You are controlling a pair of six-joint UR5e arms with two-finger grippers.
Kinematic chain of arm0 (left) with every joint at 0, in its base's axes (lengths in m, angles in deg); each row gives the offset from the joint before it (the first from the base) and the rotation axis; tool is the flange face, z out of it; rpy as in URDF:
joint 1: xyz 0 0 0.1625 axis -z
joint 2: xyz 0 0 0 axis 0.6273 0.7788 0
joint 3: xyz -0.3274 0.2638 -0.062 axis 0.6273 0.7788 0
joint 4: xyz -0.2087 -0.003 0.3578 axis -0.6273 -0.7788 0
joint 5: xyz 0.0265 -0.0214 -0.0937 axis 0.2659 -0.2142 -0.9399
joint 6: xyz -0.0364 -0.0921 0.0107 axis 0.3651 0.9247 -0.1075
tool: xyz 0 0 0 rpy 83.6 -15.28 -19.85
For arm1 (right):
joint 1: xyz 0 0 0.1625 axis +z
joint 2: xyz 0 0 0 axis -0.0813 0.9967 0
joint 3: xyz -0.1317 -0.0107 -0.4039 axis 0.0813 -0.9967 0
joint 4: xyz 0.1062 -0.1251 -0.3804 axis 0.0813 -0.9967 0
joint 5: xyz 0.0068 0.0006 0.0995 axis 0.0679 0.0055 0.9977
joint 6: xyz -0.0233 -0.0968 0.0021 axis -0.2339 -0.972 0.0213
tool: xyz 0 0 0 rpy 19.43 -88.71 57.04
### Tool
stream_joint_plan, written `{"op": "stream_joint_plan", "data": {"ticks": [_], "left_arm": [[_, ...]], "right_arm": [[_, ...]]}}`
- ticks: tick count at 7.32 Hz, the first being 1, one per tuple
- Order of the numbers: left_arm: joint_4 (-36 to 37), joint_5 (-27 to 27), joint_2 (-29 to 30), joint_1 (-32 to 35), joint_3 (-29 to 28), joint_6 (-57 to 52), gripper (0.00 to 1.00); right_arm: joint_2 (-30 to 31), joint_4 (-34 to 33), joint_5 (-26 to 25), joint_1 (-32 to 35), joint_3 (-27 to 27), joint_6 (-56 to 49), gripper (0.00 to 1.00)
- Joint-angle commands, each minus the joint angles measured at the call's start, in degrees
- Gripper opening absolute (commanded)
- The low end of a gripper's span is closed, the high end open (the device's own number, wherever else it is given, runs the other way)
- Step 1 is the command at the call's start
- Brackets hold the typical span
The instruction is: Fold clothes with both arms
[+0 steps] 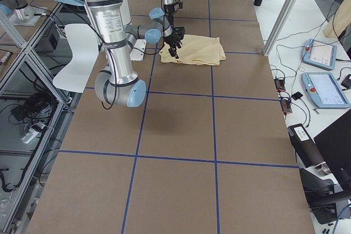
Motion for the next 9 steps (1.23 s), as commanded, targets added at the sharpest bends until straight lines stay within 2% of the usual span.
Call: {"op": "stream_joint_plan", "data": {"ticks": [1,2,4,5,8,9], "left_arm": [[0.4,0.7,0.5,-1.3,-1.0,1.6,0.72],[0.3,0.6,0.9,-1.3,-1.6,1.6,0.68],[0.1,0.7,2.0,-1.3,-3.2,1.6,0.67],[0.1,0.6,2.1,-1.3,-3.6,1.6,0.63],[0.0,0.6,2.2,-1.3,-4.5,1.6,0.58],[-0.1,0.6,2.2,-1.3,-4.5,1.6,0.52]], "right_arm": [[-0.2,0.0,0.0,0.0,-0.1,-0.1,1.00],[-0.2,0.0,0.0,0.0,-0.1,-0.1,1.00],[-0.1,-0.1,-0.1,0.0,-0.1,-0.1,1.00],[0.0,0.0,-0.1,0.0,-0.2,0.0,1.00],[0.0,0.0,-0.1,-0.1,-0.3,0.0,1.00],[0.0,0.0,-0.1,-0.1,-0.3,0.0,1.00]]}}
